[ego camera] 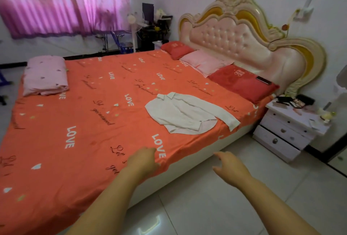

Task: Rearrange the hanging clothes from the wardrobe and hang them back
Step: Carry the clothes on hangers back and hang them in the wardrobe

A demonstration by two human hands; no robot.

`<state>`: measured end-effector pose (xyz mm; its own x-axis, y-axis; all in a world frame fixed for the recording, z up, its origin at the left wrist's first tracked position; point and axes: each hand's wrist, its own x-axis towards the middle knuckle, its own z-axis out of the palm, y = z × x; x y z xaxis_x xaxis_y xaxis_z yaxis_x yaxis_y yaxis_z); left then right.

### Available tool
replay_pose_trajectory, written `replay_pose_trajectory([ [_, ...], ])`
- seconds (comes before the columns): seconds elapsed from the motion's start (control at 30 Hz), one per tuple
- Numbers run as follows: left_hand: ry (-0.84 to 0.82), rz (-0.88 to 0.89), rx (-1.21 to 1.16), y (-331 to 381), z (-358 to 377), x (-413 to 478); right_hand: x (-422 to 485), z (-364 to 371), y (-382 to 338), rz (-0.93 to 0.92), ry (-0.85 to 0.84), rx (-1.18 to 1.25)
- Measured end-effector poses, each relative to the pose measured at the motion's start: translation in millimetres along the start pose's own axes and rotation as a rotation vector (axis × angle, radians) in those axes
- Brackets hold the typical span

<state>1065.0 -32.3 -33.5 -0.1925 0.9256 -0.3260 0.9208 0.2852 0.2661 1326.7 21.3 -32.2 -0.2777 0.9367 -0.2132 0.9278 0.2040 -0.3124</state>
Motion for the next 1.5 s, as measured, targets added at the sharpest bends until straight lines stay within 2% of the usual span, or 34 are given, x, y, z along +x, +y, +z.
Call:
replay_pose_trajectory([
  [0.43,-0.022,0.037,-0.049,57.9,-59.7,255.2,254.9,-69.8,20.1,-0.009,-0.006,0.063],
  [0.57,-0.043,-0.018,-0.056,80.0,-62.5,314.4,328.2,-76.5,37.9,-0.057,-0.067,0.060],
  [0.97,-0.010,-0.315,-0.087,152.0,-86.8,453.9,548.3,-113.2,92.8,-0.351,-0.265,-0.081],
  [1.2,-0.006,-0.397,-0.111,146.7,-99.3,514.8,632.4,-108.7,74.6,-0.444,-0.338,-0.109],
  [1.5,-0.039,-0.395,-0.122,103.3,-100.7,615.1,731.1,-90.6,35.1,-0.439,-0.372,-0.210],
])
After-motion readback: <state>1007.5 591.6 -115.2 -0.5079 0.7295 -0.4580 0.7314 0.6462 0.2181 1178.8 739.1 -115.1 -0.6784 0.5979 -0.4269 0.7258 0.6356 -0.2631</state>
